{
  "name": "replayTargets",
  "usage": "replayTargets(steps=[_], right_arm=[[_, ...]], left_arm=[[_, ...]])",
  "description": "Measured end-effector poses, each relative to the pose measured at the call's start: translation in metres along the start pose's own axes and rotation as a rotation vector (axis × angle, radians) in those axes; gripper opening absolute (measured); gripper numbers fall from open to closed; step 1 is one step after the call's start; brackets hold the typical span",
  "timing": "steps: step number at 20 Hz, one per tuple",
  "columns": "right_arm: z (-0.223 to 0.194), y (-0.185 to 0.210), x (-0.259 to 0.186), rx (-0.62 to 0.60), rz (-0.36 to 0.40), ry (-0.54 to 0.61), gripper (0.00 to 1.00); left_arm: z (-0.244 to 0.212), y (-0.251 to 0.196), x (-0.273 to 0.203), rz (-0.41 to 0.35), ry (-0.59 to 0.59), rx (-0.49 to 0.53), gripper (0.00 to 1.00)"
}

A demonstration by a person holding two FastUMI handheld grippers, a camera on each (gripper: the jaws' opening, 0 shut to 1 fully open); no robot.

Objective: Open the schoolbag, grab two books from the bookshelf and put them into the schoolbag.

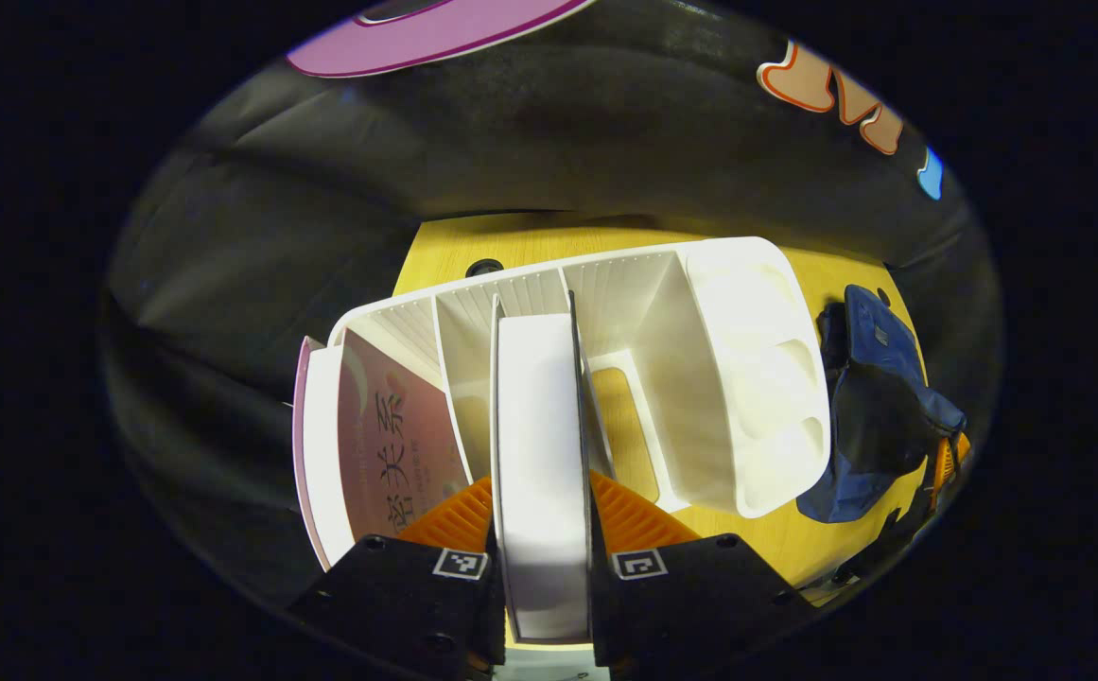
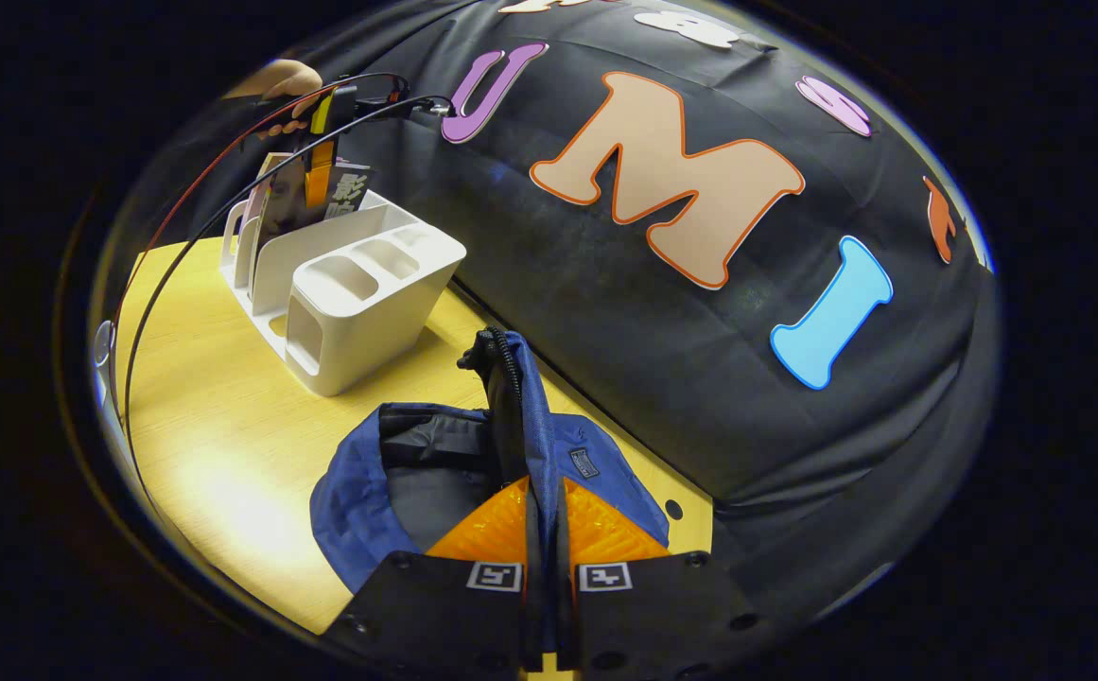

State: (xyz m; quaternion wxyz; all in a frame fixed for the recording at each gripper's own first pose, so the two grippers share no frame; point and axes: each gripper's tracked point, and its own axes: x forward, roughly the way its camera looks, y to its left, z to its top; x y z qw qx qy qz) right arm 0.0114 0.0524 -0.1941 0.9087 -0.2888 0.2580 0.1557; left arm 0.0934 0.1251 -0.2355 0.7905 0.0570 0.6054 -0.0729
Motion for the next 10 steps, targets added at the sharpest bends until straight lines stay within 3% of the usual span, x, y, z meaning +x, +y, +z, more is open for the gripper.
replayTargets(steps=[10], right_arm=[[0.001,0.007,0.0,-0.005,0.023,-0.017,0.08]], left_arm=[[-0.015,0.002,-0.061,0.009,-0.068,-0.001,0.3]])
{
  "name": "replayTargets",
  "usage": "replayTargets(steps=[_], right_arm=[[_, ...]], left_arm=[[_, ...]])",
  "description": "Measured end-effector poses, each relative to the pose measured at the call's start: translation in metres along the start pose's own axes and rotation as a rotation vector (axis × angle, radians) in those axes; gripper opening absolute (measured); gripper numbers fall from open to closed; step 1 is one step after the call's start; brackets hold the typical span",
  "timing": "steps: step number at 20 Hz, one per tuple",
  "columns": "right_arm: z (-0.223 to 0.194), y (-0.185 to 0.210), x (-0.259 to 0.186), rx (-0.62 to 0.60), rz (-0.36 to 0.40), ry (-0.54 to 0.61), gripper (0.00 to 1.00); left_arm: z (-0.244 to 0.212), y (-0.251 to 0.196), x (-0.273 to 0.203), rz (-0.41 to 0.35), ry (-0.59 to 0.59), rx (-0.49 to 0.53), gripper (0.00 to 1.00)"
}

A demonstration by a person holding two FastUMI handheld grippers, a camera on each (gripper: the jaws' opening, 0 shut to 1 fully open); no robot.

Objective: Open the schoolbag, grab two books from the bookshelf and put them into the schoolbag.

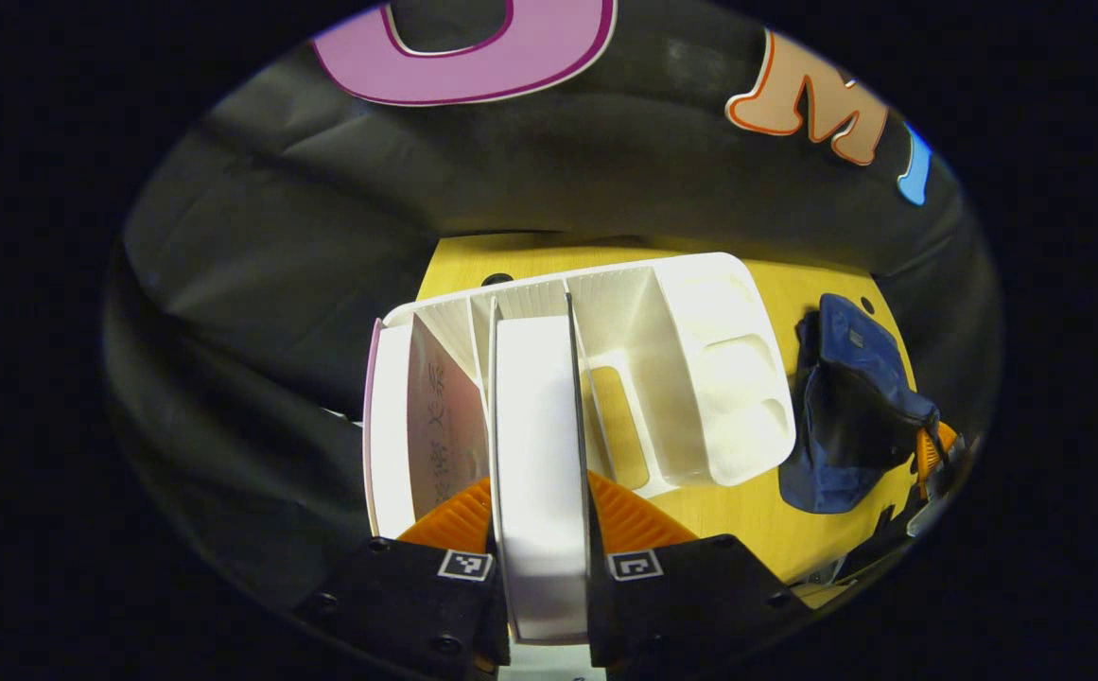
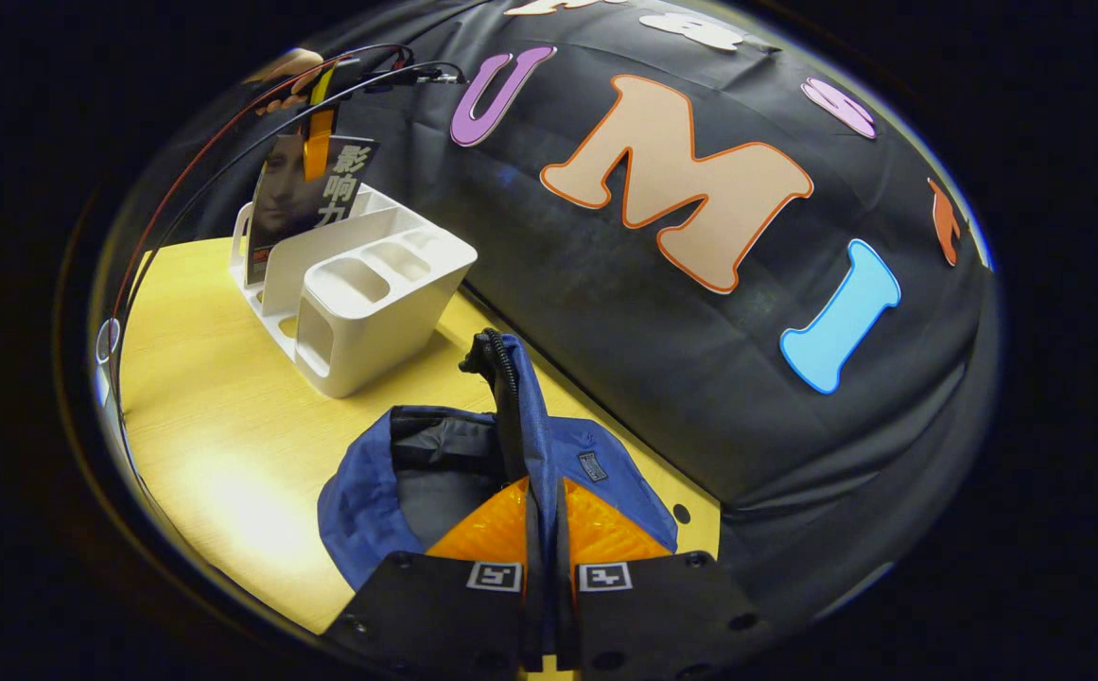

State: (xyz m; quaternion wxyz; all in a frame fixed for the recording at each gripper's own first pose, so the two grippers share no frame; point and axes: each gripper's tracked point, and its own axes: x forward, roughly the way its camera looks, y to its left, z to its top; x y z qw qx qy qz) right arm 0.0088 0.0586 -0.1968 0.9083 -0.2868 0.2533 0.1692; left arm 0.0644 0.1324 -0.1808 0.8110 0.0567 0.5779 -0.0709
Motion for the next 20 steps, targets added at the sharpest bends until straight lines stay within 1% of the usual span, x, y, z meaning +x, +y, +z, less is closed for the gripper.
replayTargets(steps=[4,6,11,15,16,20], right_arm=[[0.0,0.003,0.0,-0.005,0.014,-0.009,0.08],[0.001,0.004,0.0,-0.003,0.019,-0.013,0.08],[0.001,0.006,0.002,-0.006,0.039,-0.022,0.08],[0.001,0.006,0.003,-0.004,0.049,-0.028,0.08],[0.001,0.006,0.004,-0.003,0.05,-0.028,0.07],[0.002,0.005,0.003,-0.002,0.056,-0.032,0.08]], left_arm=[[-0.007,-0.007,-0.025,-0.009,-0.038,-0.024,0.3],[-0.008,-0.006,-0.036,-0.004,-0.079,-0.036,0.31],[-0.014,-0.006,-0.075,0.012,-0.157,-0.054,0.29],[-0.015,-0.013,-0.101,-0.018,-0.224,-0.118,0.3],[-0.018,-0.017,-0.107,-0.03,-0.241,-0.141,0.3],[-0.026,-0.033,-0.126,-0.092,-0.294,-0.198,0.29]])
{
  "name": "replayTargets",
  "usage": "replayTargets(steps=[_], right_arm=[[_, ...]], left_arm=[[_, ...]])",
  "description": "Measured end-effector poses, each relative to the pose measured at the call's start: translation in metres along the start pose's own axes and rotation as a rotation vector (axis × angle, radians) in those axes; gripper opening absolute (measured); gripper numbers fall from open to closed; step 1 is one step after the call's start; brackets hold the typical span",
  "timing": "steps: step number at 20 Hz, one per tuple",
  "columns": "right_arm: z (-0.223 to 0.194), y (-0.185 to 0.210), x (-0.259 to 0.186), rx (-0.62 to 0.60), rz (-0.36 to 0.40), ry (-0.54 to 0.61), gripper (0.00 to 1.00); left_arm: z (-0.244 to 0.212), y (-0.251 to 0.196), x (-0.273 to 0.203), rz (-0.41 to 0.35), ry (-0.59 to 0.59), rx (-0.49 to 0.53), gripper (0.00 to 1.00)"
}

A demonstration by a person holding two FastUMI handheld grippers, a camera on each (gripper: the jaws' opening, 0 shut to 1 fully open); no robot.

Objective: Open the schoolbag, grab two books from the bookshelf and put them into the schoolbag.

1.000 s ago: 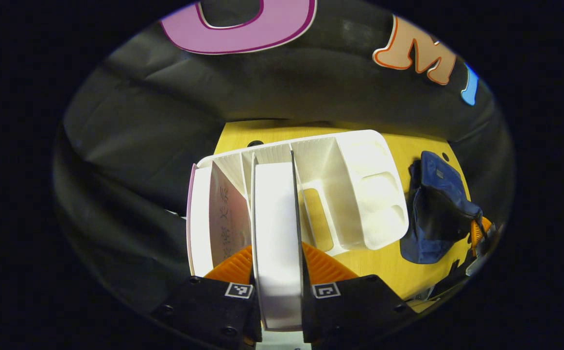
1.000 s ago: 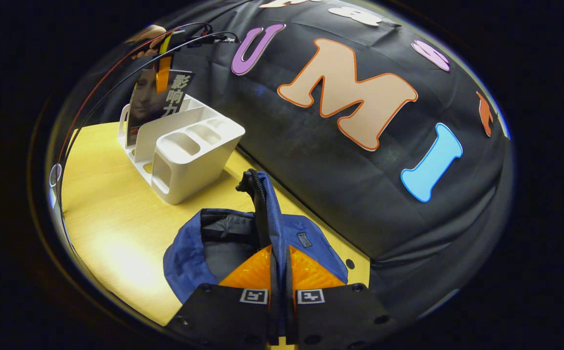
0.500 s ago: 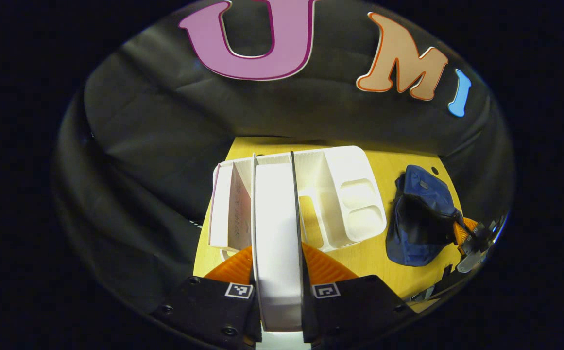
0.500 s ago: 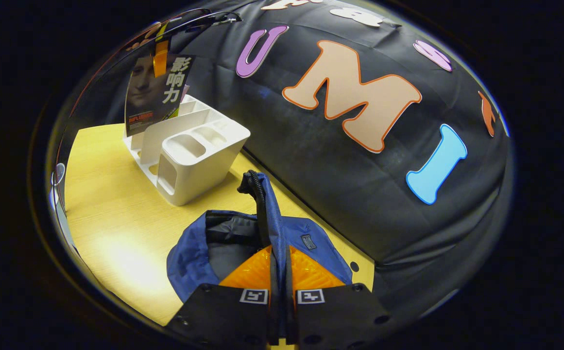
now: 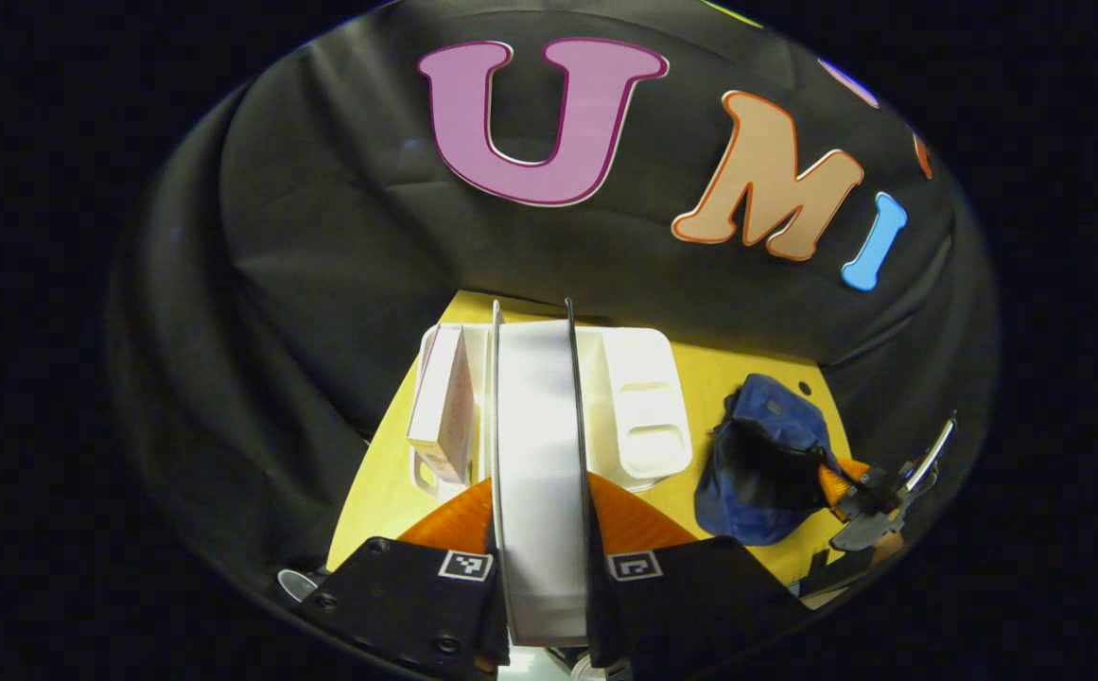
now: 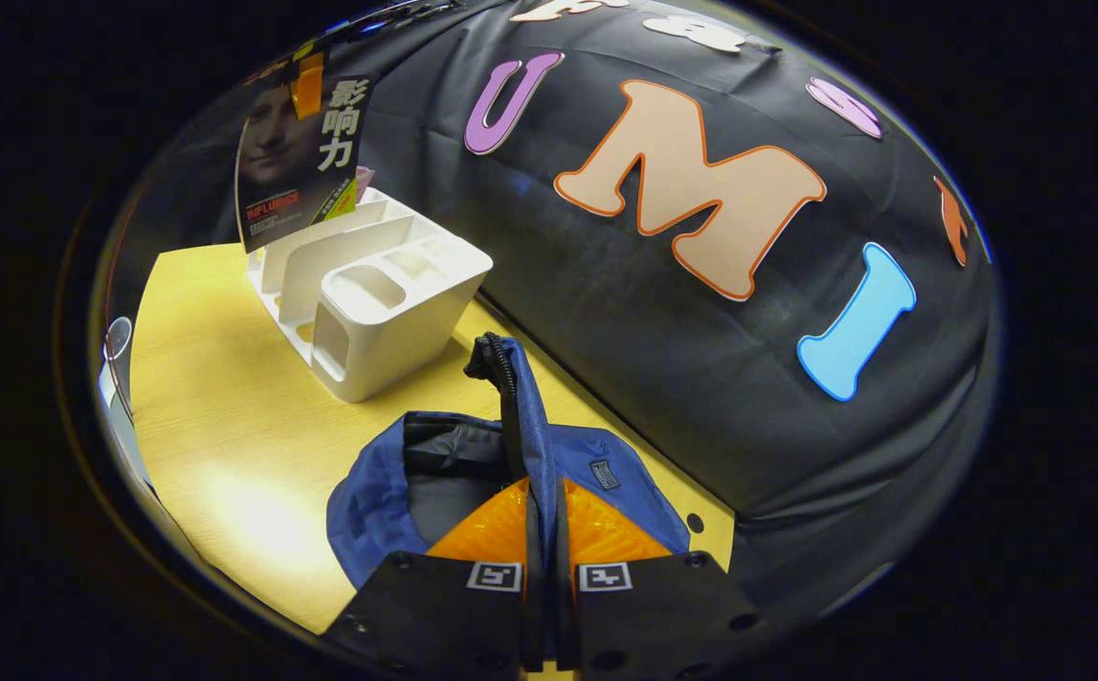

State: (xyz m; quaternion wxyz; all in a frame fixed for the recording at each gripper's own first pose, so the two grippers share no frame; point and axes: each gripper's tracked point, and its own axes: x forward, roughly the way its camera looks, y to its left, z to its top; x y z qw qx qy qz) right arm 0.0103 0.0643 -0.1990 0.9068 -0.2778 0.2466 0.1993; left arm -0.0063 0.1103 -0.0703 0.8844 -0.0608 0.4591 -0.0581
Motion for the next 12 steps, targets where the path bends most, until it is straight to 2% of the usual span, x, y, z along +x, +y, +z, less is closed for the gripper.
replayTargets(steps=[3,7,12], right_arm=[[0.001,-0.001,0.0,0.001,0.003,-0.001,0.08],[0.002,-0.002,0.0,0.005,0.005,-0.002,0.08],[0.002,-0.006,0.0,0.025,0.007,-0.001,0.08]], left_arm=[[-0.007,-0.023,-0.008,-0.075,-0.027,-0.071,0.3],[-0.016,-0.066,-0.018,-0.23,-0.067,-0.175,0.3],[-0.035,-0.102,-0.015,-0.338,-0.09,-0.218,0.3]])
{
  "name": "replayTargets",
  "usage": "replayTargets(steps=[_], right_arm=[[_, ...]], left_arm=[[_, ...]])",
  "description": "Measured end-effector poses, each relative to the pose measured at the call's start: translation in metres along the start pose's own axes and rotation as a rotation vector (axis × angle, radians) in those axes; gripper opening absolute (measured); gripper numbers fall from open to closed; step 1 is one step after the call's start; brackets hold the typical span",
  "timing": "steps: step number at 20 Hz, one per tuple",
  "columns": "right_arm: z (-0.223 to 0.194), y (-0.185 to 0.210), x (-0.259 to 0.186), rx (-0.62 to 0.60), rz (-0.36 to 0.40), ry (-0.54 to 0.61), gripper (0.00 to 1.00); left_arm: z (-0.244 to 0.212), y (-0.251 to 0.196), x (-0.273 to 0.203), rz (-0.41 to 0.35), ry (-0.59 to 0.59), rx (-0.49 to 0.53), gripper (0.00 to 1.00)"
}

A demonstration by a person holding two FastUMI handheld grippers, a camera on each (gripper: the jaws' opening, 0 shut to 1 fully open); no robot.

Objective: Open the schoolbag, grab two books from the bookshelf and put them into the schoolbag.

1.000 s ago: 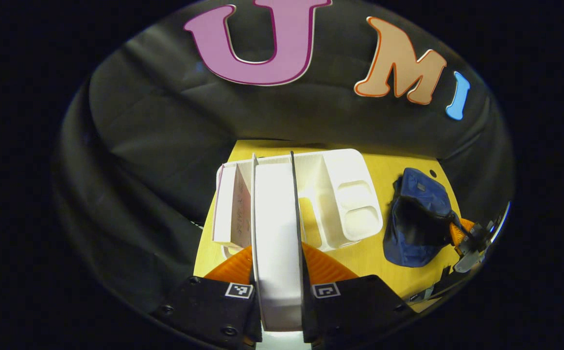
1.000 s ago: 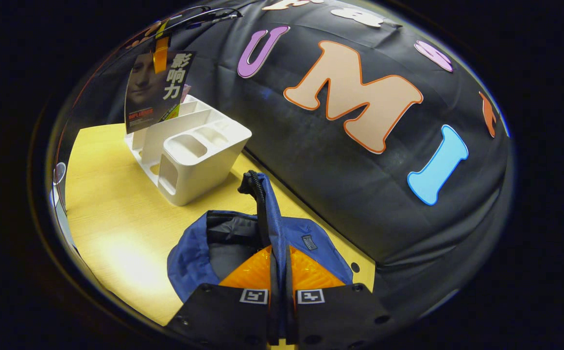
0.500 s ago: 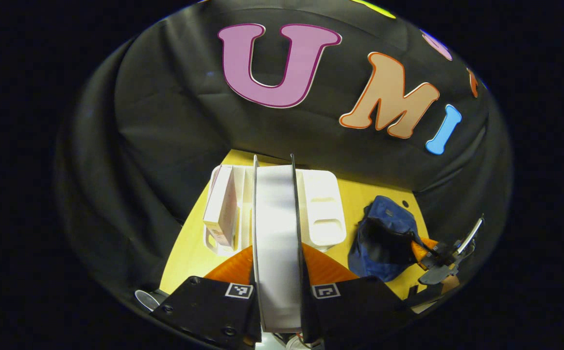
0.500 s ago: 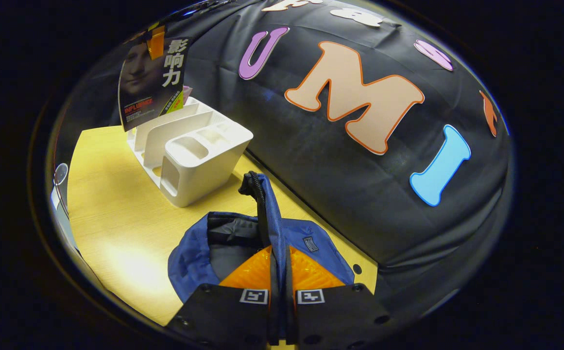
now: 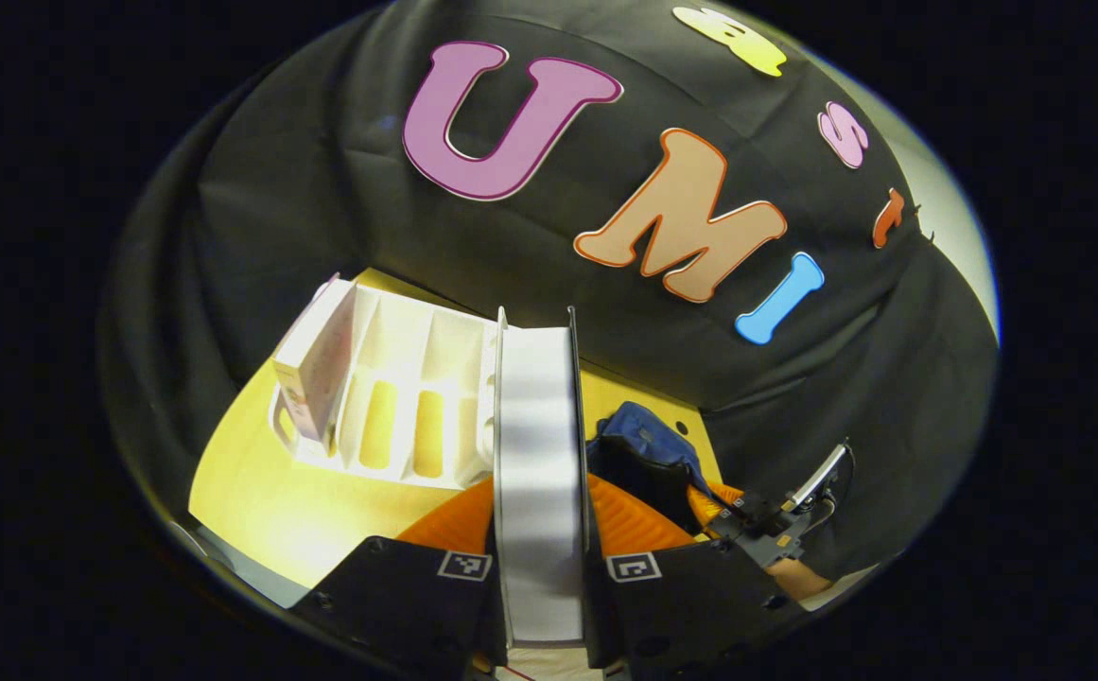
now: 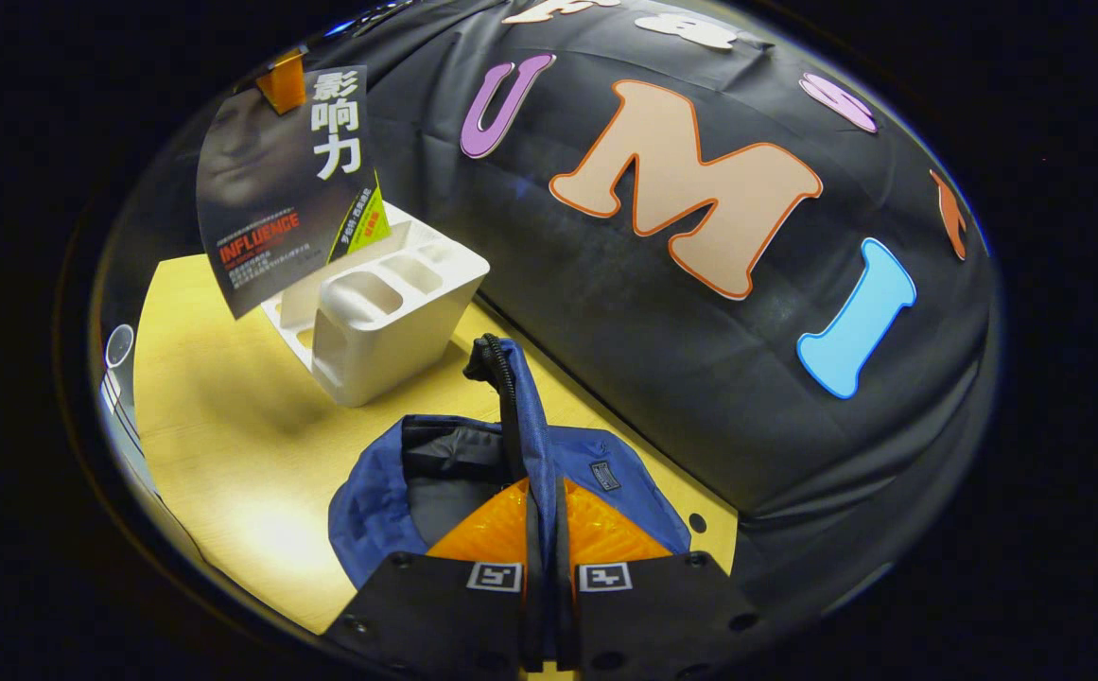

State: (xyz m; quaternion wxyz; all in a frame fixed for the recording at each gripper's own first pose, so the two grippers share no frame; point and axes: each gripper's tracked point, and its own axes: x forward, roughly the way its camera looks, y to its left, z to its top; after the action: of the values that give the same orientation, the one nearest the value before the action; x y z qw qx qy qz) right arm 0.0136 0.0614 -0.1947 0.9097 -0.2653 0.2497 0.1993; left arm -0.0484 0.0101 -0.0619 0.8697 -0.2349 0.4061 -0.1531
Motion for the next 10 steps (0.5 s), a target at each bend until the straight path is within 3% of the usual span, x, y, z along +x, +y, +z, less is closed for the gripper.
replayTargets(steps=[10], right_arm=[[0.0,-0.011,0.0,0.055,0.002,0.002,0.08]], left_arm=[[-0.059,-0.05,0.058,-0.144,0.05,-0.135,0.3]])
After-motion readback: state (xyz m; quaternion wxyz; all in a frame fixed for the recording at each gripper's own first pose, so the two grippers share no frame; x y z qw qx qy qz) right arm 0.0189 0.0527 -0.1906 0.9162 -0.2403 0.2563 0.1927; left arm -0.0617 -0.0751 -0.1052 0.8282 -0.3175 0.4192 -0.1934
